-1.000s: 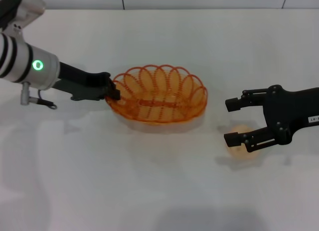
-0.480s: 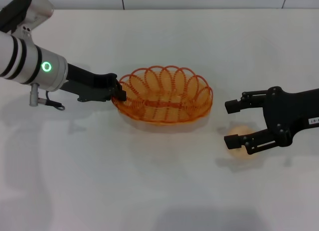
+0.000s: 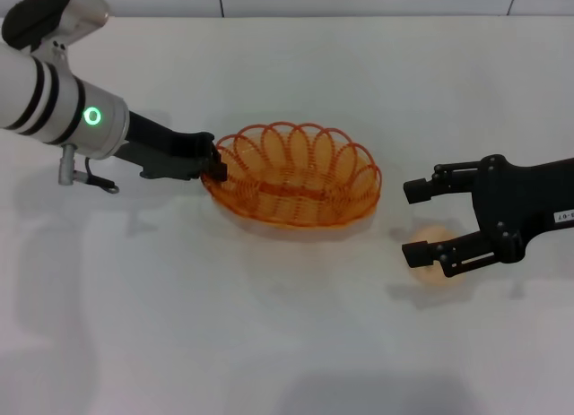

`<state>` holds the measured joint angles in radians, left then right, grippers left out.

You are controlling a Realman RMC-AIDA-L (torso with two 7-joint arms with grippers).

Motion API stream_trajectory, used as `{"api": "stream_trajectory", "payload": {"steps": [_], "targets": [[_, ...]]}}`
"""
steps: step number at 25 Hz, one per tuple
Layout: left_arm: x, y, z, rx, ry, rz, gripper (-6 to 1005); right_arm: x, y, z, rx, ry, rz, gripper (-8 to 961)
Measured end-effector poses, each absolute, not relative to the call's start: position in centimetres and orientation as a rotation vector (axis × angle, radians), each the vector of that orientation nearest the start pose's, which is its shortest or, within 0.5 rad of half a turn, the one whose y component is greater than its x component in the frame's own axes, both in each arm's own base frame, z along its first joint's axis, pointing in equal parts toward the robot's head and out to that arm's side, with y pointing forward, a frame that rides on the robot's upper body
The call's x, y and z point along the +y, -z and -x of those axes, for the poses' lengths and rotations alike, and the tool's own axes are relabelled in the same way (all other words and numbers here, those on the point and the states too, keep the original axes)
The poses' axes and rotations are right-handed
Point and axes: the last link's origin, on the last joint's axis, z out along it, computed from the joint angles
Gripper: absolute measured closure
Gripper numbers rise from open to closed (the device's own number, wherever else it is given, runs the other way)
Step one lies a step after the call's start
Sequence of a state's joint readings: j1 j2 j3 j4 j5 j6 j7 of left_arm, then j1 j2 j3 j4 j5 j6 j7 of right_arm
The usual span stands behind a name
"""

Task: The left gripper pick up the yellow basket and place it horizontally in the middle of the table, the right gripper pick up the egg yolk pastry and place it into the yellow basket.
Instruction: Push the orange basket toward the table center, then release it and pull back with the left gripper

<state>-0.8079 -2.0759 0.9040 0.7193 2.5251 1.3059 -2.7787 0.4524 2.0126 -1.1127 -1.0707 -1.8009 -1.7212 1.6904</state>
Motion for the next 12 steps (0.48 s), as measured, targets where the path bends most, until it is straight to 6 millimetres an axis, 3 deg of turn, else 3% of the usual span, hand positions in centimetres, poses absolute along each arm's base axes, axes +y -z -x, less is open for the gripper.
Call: {"api": "stream_trajectory", "payload": {"steps": [12], "targets": [[40.25,2.52,22.53,-1.806,-0.033,2.162,825,31.35,-2.81,-19.83,0.399,-0.59,3.045,97]]}}
